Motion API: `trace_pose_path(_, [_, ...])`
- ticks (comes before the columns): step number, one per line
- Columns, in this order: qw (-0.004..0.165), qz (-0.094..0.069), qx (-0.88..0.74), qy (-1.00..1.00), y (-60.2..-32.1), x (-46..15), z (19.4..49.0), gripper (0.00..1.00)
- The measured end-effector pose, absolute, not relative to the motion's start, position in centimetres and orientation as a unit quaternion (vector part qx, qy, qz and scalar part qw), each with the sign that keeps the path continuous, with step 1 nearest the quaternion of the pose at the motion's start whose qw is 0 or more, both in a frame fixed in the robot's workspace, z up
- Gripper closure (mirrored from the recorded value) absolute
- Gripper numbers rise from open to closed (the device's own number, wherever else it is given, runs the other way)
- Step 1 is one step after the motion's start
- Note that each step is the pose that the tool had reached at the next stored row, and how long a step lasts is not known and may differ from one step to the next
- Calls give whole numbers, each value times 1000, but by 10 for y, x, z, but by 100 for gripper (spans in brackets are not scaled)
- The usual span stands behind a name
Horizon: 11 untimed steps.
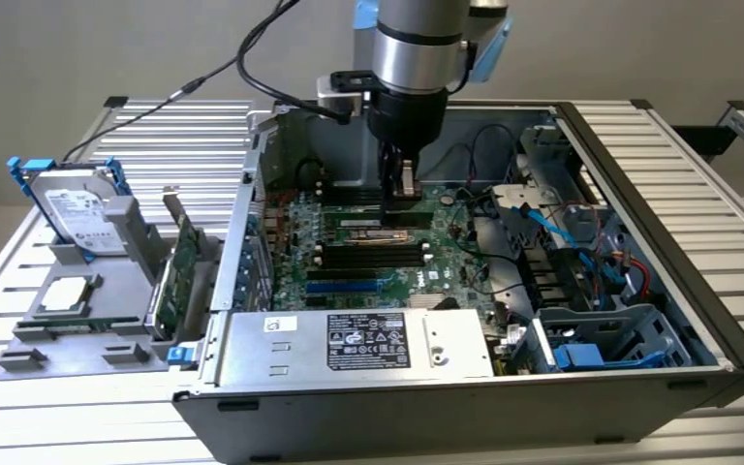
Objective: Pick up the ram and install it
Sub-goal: 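Insert the ram into the slot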
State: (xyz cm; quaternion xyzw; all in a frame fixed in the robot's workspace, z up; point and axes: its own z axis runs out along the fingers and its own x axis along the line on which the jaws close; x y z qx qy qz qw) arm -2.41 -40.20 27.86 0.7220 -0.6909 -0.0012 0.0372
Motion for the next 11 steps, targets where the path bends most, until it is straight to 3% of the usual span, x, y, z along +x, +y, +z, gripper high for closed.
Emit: trace_pose_path(11, [37,-1,722,-691,-404,-24,259,86])
